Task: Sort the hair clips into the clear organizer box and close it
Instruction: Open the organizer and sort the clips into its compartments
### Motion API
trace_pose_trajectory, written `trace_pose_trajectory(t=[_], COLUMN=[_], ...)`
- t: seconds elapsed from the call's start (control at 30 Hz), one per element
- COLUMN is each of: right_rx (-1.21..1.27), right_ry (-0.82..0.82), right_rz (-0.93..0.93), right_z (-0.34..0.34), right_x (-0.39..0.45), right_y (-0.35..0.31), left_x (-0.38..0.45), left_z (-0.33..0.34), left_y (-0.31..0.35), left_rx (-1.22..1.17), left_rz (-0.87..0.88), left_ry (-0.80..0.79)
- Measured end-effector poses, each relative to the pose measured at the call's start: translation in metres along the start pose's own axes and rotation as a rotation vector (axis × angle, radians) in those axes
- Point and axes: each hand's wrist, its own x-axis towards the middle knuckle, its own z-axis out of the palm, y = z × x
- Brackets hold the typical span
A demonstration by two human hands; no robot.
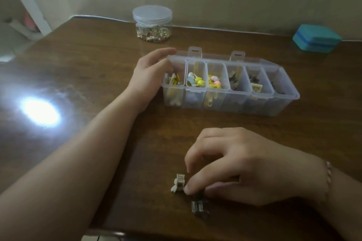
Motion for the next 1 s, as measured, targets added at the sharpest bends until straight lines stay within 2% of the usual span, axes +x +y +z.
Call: trace_pose_trajectory(t=[0.1,0.17,0.3,0.33,0.4,0.57,0.7,0.9,0.93,1.0], right_rx=[-0.035,-0.049,0.060,0.073,0.028,-0.050,-0.126,-0.059,-0.028,0.023], right_ry=[0.014,0.093,0.512,0.551,0.486,0.152,0.027,0.139,0.212,0.468], right_rz=[0.002,0.028,0.193,0.212,0.226,0.179,0.119,0.133,0.143,0.179], right_z=[0.000,-0.006,-0.032,-0.036,-0.037,-0.025,-0.011,-0.010,-0.016,-0.029], right_x=[0.001,-0.005,-0.029,-0.033,-0.035,-0.024,-0.011,-0.014,-0.019,-0.031], right_y=[0.003,0.008,0.021,0.022,0.021,0.010,0.010,0.017,0.018,0.022], left_x=[0.000,0.001,0.003,0.003,0.003,0.004,0.002,0.001,0.001,0.003], left_z=[0.001,0.001,0.002,0.003,0.003,0.002,0.002,0.002,0.002,0.000], left_y=[0.001,-0.001,-0.003,-0.003,-0.002,-0.003,0.000,-0.001,-0.002,-0.005], left_rx=[-0.004,-0.001,-0.001,-0.004,-0.007,-0.015,-0.011,0.006,0.013,0.014], left_rz=[0.008,0.006,0.004,-0.001,-0.007,-0.011,-0.010,-0.016,-0.009,0.000], left_ry=[-0.007,-0.005,-0.006,-0.004,-0.008,-0.002,0.009,0.010,0.008,-0.001])
